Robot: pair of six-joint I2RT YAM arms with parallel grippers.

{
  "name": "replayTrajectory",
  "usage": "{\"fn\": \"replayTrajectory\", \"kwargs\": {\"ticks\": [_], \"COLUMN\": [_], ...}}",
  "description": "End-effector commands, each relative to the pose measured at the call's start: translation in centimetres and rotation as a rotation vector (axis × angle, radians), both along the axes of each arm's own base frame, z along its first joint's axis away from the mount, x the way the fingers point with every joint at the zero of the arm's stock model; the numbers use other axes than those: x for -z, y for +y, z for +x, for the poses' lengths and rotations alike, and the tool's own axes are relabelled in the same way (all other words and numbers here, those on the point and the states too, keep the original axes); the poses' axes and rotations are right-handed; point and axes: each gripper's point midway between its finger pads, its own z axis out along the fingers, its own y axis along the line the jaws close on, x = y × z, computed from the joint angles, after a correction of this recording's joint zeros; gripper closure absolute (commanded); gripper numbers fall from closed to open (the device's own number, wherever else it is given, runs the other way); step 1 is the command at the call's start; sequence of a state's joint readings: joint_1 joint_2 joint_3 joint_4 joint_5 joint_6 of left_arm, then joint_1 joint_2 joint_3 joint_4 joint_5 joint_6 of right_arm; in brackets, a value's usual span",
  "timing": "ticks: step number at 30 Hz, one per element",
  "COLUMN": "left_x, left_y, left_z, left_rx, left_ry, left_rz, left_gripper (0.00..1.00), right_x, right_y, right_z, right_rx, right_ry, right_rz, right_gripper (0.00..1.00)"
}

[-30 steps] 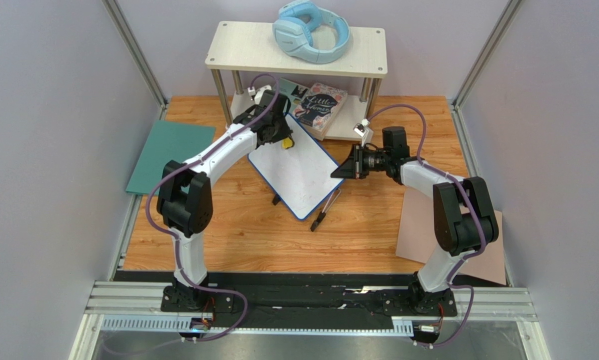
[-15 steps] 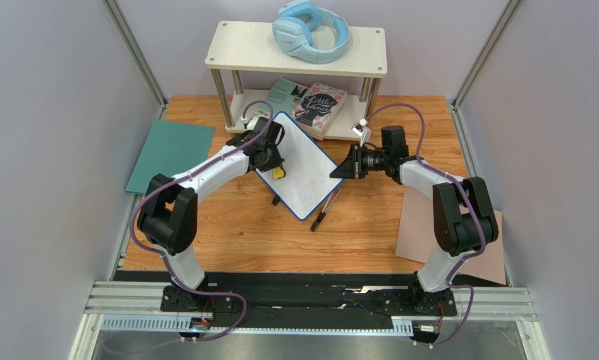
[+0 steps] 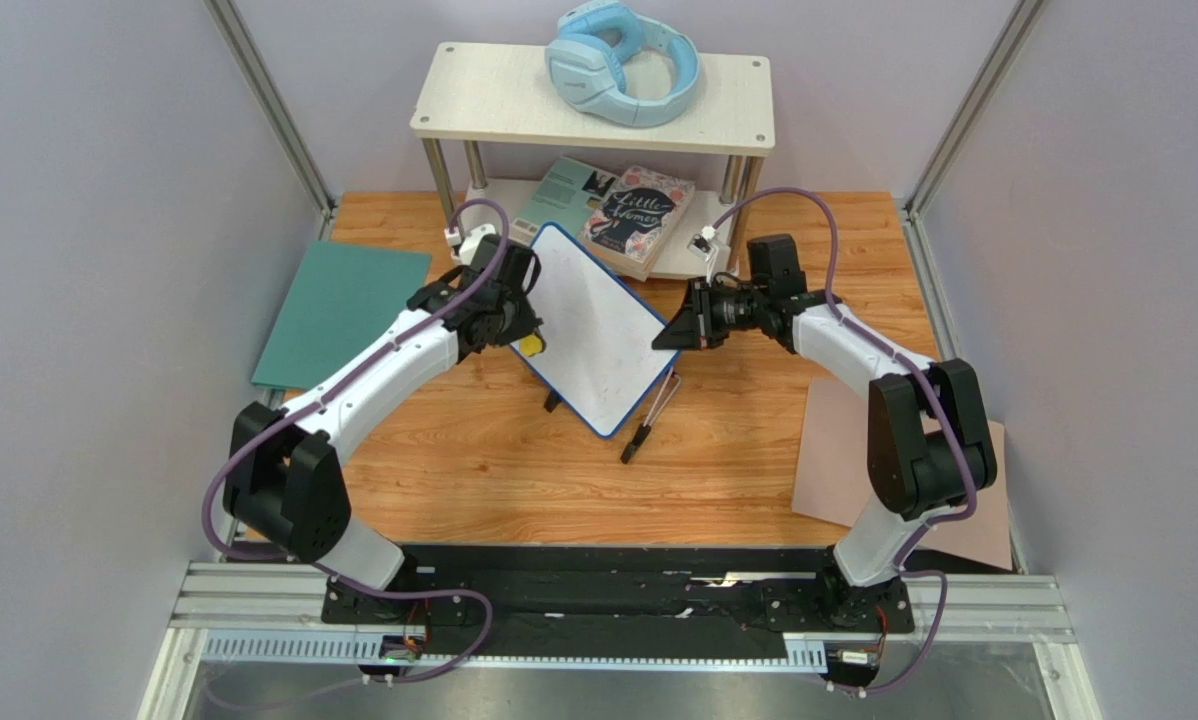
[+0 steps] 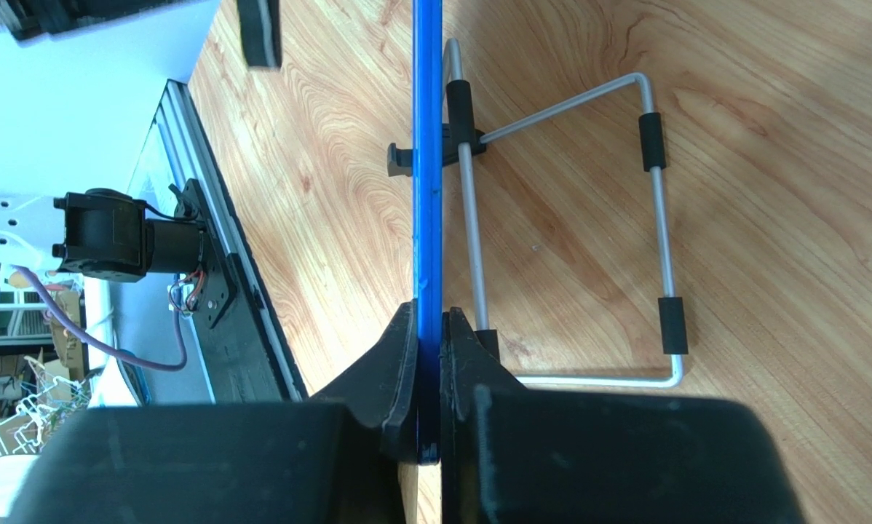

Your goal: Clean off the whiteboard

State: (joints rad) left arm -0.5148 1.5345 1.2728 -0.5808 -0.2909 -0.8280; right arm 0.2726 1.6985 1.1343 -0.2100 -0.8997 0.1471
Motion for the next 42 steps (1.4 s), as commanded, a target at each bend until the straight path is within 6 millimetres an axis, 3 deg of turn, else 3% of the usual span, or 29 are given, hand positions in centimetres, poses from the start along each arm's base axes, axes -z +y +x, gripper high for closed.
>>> {"fn": "replayTrajectory", "kwargs": {"ticks": [1,10,24,30,42], "left_x": [-0.4,-0.5,0.7,0.7,1.4], "left_y": [1.8,3.7,5.8,6.5,7.5], "left_z": [-2.0,-4.6,-8.6,-10.1,-11.7], "left_rx": [-0.012,-0.017,-0.011,-0.019,-0.037], "left_ry": [-0.006,-0.010,0.002,-0.009,0.007], "left_rz": [0.026,0.051,0.047,0.034,0.034], "left_gripper": [1.00,1.00,1.00,1.00,1.00], "right_x": [-1.9,-8.7,-16.4,-16.2,-13.4], "right_y": [-0.7,-1.1,-1.9,-3.3,-4.0], "right_z": [1.1,1.7,0.5,-1.9,-5.8], "right_rx": [0.034,0.052,0.128,0.178,0.173], "right_ry": [-0.088,-0.153,-0.156,-0.142,-0.075], "right_rz": [-0.077,-0.092,-0.048,-0.084,-0.086], "right_gripper": [1.00,1.00,1.00,1.00,1.00]}}
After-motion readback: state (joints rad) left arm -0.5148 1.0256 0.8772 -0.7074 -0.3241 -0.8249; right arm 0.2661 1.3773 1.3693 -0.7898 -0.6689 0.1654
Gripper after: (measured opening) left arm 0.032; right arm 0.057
